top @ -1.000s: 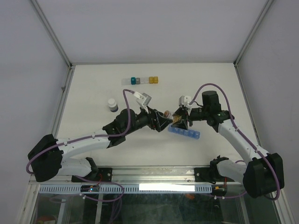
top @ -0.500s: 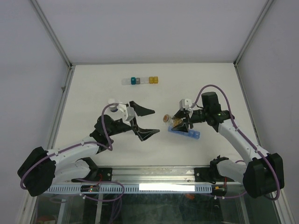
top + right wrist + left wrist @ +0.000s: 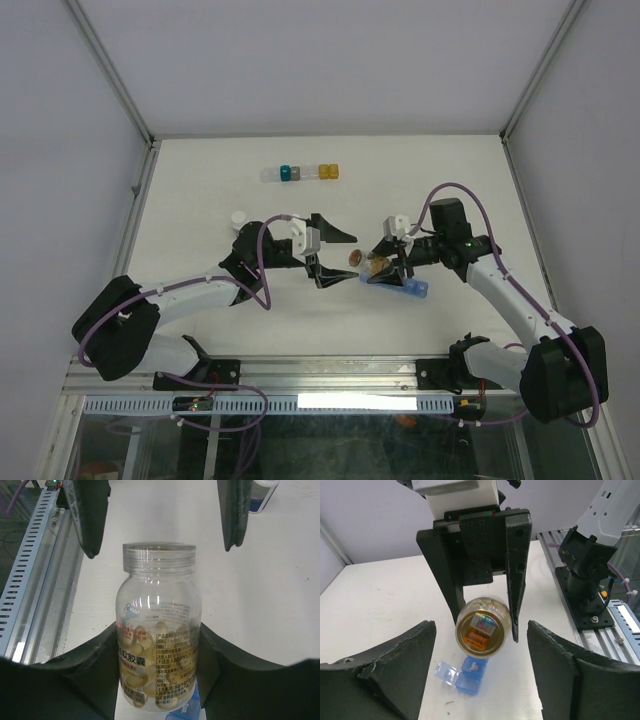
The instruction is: Sort the pills into containers
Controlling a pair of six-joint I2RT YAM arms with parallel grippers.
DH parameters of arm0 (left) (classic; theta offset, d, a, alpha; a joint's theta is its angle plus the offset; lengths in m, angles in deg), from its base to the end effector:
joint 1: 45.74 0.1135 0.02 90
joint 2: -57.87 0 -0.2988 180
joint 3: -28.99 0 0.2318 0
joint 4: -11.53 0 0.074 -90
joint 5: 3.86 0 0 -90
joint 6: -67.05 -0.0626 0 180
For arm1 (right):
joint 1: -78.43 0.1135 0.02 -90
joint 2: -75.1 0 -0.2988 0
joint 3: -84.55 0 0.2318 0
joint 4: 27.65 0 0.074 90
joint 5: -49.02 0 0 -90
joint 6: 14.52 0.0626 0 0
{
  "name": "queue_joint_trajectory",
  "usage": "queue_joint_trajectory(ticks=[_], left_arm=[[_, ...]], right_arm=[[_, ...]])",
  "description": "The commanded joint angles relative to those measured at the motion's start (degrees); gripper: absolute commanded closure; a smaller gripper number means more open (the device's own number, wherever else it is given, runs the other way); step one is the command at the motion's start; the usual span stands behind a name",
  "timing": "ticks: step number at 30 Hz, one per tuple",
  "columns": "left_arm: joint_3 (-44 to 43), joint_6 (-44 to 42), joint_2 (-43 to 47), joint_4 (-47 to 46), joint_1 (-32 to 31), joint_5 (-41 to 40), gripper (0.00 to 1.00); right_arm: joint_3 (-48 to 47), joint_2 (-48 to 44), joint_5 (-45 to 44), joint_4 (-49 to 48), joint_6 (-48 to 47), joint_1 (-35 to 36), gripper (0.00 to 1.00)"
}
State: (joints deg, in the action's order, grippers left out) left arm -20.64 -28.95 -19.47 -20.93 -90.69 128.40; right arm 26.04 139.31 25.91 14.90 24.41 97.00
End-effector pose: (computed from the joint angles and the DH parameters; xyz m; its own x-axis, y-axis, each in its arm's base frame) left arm 0.1682 -0.2274 0.3072 0.1625 -0.0529 -0.9853 0.9856 0.0561 0.1596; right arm 0.1583 0.1139 0.2860 0.1045 -0.2870 -0.9522 -0.9935 -0.0736 -0.0868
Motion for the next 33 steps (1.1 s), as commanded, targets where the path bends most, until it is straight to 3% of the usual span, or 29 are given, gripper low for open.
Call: queue_joint_trajectory(ticks=[1, 6, 13, 18, 23, 26, 31, 33], left_arm=[[-4.26, -1.56, -1.63, 0.43, 0.12, 2.61, 0.28], [-5.73, -0.88, -3.1, 1.61, 0.1, 2.85, 0.43], [-6.23, -1.51, -2.82, 4.16, 0.12, 2.9, 0.44], [-6.58, 2.15, -2.75, 3.48, 0.07, 3.1, 0.72], [-5.07, 18.59, -1.32, -1.89, -0.15, 1.31, 0.87], [-3.78, 26.43, 0.65, -0.73, -2.12, -6.78, 0.96], [-5.97, 33.44, 3.05, 15.14, -10.84, -38.78, 1.0], [-6.75, 35.12, 2.85, 16.9, -13.99, -45.41, 1.0]], right_arm=[[-2.83, 0.12, 2.16, -0.26, -1.56, 0.7, 1.0], [-3.0, -0.02, 2.11, -0.02, -1.64, 0.77, 1.0], [-2.99, 0.04, 2.12, -0.04, -1.63, 0.77, 1.0], [-3.05, 0.04, 1.78, -0.04, -1.5, 0.77, 1.0], [-2.99, 0.13, -0.77, -1.8, 0.45, 0.77, 1.0], [-2.86, 0.21, -2.69, -3.59, 2.54, 0.83, 1.0], [-2.64, 0.75, -5.99, -6.58, 6.35, 0.77, 1.0], [-2.71, 1.0, -7.09, -7.18, 7.25, 0.75, 1.0]])
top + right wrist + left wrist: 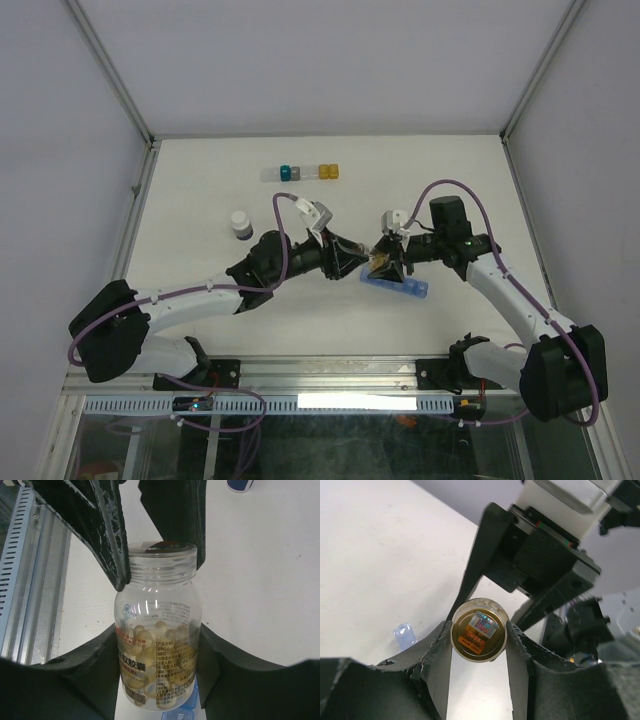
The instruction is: Sort the pills into containers
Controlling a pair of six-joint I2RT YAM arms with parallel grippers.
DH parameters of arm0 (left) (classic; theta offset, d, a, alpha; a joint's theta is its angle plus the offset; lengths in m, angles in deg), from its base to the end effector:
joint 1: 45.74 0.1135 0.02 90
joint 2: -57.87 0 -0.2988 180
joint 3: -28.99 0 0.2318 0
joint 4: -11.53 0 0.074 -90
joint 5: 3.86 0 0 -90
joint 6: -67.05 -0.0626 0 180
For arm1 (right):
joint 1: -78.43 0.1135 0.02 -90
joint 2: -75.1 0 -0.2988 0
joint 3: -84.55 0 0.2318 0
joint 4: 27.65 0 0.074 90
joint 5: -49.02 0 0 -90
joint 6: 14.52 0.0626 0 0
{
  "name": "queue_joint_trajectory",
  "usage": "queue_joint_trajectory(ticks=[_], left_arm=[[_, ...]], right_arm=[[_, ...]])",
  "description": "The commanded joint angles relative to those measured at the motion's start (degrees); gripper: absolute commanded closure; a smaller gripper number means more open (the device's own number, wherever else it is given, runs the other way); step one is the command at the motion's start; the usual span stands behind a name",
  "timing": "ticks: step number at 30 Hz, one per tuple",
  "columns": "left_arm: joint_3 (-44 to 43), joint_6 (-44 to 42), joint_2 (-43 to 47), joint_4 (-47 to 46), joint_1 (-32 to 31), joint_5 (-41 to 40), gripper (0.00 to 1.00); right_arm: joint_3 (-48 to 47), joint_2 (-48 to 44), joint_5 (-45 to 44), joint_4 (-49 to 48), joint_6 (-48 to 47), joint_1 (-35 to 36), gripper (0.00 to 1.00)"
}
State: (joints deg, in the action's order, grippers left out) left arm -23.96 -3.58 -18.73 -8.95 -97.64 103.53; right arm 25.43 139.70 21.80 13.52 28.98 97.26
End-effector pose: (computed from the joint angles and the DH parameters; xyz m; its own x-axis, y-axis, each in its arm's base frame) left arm 0.1683 -0.2450 0.3038 -0.3423 -0.0764 -0.9365 0.8709 0.3484 -0.3468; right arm 0.1647 0.1150 0.2866 0.0524 -0.3327 -0.9416 -0.9986 -0.0079 -0.0528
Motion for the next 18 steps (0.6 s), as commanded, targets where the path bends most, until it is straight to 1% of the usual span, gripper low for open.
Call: queue_joint_trajectory(ticks=[1, 3, 4, 5, 6, 9, 12, 13, 16, 18], left_arm=[[-4.19, 10.64, 1.88, 6.7, -7.82, -23.88, 1.0], [-6.15, 12.06, 1.57, 9.98, -8.5, -28.88, 1.0], [-6.26, 12.84, 1.6, 10.38, -8.56, -30.02, 1.0], [-6.16, 13.72, 1.71, 10.19, -8.57, -30.24, 0.98], [-5.91, 14.39, 1.79, 9.42, -8.57, -29.68, 0.87], [-4.49, 14.21, 2.23, 5.06, -8.5, -25.29, 0.43], [-2.17, 11.5, 3.89, 1.49, -8.48, -24.32, 0.03], [-1.43, 10.28, 4.72, 1.21, -8.48, -25.33, 0.01], [1.41, 7.1, 7.85, 0.89, -8.48, -28.56, 0.01], [4.28, 3.36, 10.43, -1.77, -8.44, -28.54, 0.01]], right_arm=[[-2.18, 0.66, -3.4, -6.07, 3.14, 0.47, 1.0], [-2.11, 0.62, -3.63, -6.56, 3.97, 0.26, 1.0], [-2.11, 0.62, -3.57, -6.73, 4.19, 0.12, 1.0], [-2.1, 0.62, -3.59, -6.77, 4.33, 0.03, 1.0], [-2.18, 0.62, -3.62, -6.77, 4.44, -0.01, 1.0], [-2.13, 0.7, -3.44, -6.75, 4.6, -0.19, 1.0], [-2.29, 0.55, -2.88, -6.68, 4.77, -0.32, 1.0], [-2.29, 0.53, -2.66, -6.72, 4.75, -0.43, 1.0], [-2.3, 0.36, -2.34, -6.6, 4.71, -0.54, 1.0], [-2.27, 0.35, -1.97, -6.42, 4.57, -0.55, 1.0]])
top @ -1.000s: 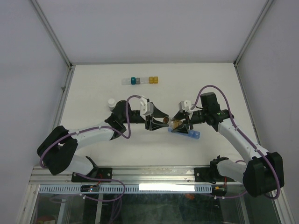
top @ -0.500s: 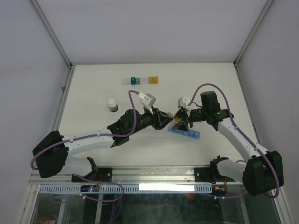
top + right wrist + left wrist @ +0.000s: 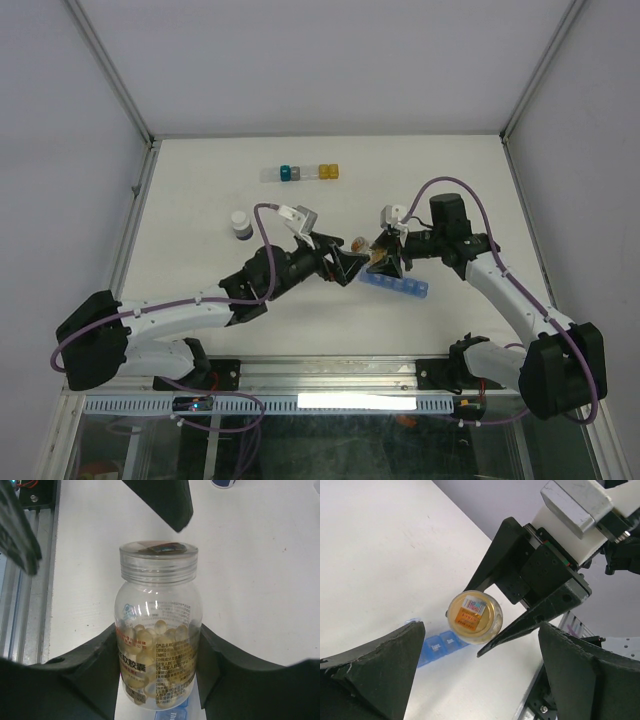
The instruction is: Sort the pills into containers
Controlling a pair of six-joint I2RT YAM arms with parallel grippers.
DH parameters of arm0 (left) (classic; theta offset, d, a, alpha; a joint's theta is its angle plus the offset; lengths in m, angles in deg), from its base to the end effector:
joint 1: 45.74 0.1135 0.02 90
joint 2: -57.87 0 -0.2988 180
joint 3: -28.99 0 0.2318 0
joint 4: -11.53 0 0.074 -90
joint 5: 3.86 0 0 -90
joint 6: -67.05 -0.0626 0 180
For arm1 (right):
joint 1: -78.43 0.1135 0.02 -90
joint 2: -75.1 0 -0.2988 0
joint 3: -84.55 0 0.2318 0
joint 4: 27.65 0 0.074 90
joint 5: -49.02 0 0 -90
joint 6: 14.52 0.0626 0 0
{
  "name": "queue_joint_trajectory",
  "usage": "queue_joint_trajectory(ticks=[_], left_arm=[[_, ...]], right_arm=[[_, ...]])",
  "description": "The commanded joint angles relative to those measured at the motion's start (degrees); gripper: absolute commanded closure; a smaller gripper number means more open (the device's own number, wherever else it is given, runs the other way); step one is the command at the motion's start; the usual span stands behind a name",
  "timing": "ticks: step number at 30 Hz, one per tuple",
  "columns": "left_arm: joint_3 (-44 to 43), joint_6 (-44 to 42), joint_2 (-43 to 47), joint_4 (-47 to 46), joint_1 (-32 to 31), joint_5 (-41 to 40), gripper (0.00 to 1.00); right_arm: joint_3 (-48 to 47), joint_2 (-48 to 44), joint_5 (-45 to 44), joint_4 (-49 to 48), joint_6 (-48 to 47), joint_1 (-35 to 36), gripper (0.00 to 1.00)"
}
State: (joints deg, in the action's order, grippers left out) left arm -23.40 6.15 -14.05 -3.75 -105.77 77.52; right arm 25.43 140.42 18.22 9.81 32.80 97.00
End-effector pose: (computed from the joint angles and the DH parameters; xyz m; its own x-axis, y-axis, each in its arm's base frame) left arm 0.1486 -0.2390 0.3100 -0.4126 -0.2471 -0.8768 0.6651 0.5759 -0.4753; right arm 0.1747 0.1154 0.2868 0.0288 -0.3565 -0.9338 -0.9966 0.0623 -0.0545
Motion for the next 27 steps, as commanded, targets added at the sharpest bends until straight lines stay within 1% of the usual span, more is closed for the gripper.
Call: queue_joint_trajectory(ticks=[1, 3, 4, 6, 7, 8, 10, 12, 16, 18, 27], left_arm=[[6.24, -9.21, 7.15, -9.42, -0.22, -1.26, 0.01], [9.29, -16.2, 9.32, -15.58, 1.13, 6.88, 0.01], [10.61, -18.48, 9.83, -17.75, 3.03, 12.95, 0.01], [11.63, -19.62, 8.58, -21.12, 9.4, 30.58, 0.01], [11.56, -18.9, 7.01, -23.32, 12.4, 37.45, 0.01], [11.06, -18.31, 5.08, -24.88, 14.14, 42.3, 0.01], [9.27, -20.68, 1.43, -25.3, 15.01, 47.32, 0.01], [7.73, -22.6, -1.19, -26.13, 15.03, 48.14, 0.04], [5.07, -25.92, -5.05, -25.01, 15.02, 46.63, 0.12], [3.74, -25.81, -6.62, -24.36, 14.96, 46.02, 0.17], [1.82, -24.12, -9.45, -25.93, 15.02, 42.22, 0.28]], right_arm=[[-2.27, -0.37, 1.93, -2.41, 0.34, -0.28, 1.0], [-2.29, -0.37, 2.84, -1.78, -0.55, -0.29, 1.0], [-2.3, -0.37, 3.5, -1.3, -0.96, -0.29, 1.0], [-2.29, -0.37, 5.17, -0.3, -2.33, -0.28, 1.0], [-2.29, -0.37, 5.89, 0.18, -2.95, -0.26, 1.0], [-2.21, -0.45, 6.33, 0.43, -3.34, -0.28, 1.0], [-2.11, -0.54, 6.49, 0.56, -3.74, -0.28, 1.0], [-2.17, -0.42, 6.55, 0.85, -4.17, -0.25, 1.0], [-2.11, -0.28, 6.85, 1.15, -4.61, -0.29, 1.0], [-2.18, -0.14, 6.83, 1.24, -4.73, -0.17, 1.0], [-2.41, 0.41, 6.84, 1.71, -5.12, -0.11, 1.0]])
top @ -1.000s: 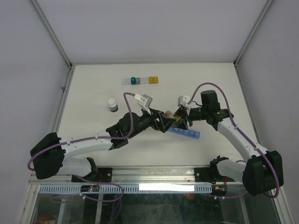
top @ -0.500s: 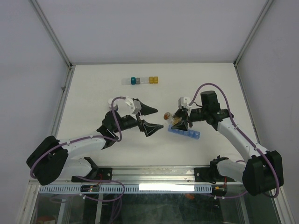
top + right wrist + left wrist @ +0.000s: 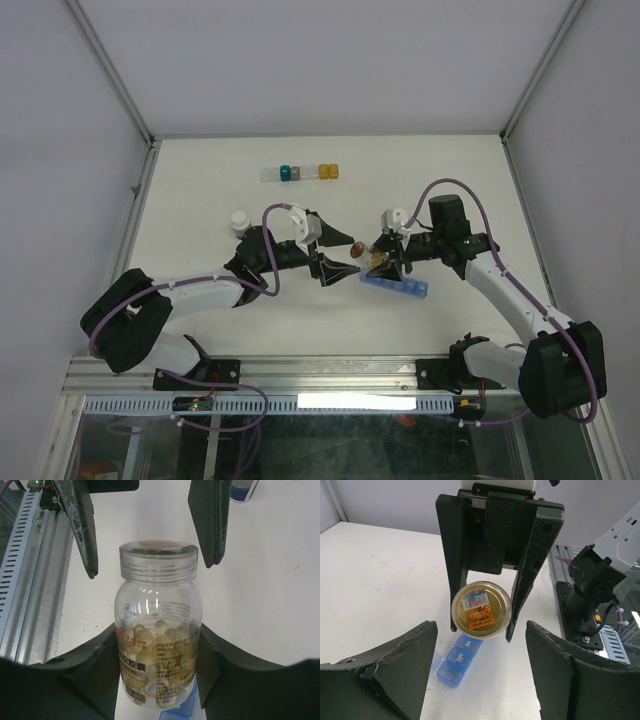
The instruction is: Sort the pills into containers
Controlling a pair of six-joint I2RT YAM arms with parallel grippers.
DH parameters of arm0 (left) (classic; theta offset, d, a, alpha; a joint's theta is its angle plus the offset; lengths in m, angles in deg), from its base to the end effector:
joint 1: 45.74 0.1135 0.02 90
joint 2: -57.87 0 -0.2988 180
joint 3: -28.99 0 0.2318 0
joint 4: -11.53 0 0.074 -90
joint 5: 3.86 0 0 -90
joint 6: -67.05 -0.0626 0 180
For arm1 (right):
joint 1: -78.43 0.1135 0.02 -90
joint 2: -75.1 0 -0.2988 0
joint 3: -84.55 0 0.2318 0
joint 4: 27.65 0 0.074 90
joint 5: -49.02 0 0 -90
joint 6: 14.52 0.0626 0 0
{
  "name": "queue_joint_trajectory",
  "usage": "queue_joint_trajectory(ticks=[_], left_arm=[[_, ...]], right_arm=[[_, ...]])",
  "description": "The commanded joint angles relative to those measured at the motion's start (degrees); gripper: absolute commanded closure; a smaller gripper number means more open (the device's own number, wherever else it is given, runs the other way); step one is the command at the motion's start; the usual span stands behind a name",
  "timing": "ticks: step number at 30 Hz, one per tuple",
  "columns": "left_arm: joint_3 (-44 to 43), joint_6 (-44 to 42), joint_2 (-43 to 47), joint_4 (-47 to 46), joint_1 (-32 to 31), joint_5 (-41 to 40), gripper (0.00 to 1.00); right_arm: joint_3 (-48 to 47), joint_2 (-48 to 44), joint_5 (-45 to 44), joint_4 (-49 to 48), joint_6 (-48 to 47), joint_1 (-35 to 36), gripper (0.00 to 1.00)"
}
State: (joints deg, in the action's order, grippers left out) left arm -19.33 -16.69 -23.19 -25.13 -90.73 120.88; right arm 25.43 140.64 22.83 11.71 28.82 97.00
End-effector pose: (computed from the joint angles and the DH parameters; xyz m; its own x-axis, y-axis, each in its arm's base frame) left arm 0.1825 -0.2329 0.2919 -0.0591 -0.0676 -0.9960 0.9824 0.1729 -0.0701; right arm 0.1693 0.1161 0.2867 0.0674 -0.3160 -0.9464 -0.9977 -0.0156 -0.0659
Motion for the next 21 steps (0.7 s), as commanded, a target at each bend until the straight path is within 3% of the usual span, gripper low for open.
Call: queue_joint_trajectory(ticks=[1, 16, 21], left_arm=[[-2.49, -1.1, -0.39, -4.6, -0.03, -1.58, 0.31], [-5.52, 2.24, -3.72, -2.86, -0.04, -2.4, 0.49], [-5.78, 4.43, -3.3, -2.63, -0.02, -3.56, 0.64]], right_arm=[[-2.39, 0.16, 2.28, -0.19, -1.12, -0.11, 1.0], [-2.51, 0.22, 1.84, -0.15, -0.96, -0.09, 1.0], [-2.53, 0.32, 1.75, -0.17, -0.81, -0.11, 1.0]])
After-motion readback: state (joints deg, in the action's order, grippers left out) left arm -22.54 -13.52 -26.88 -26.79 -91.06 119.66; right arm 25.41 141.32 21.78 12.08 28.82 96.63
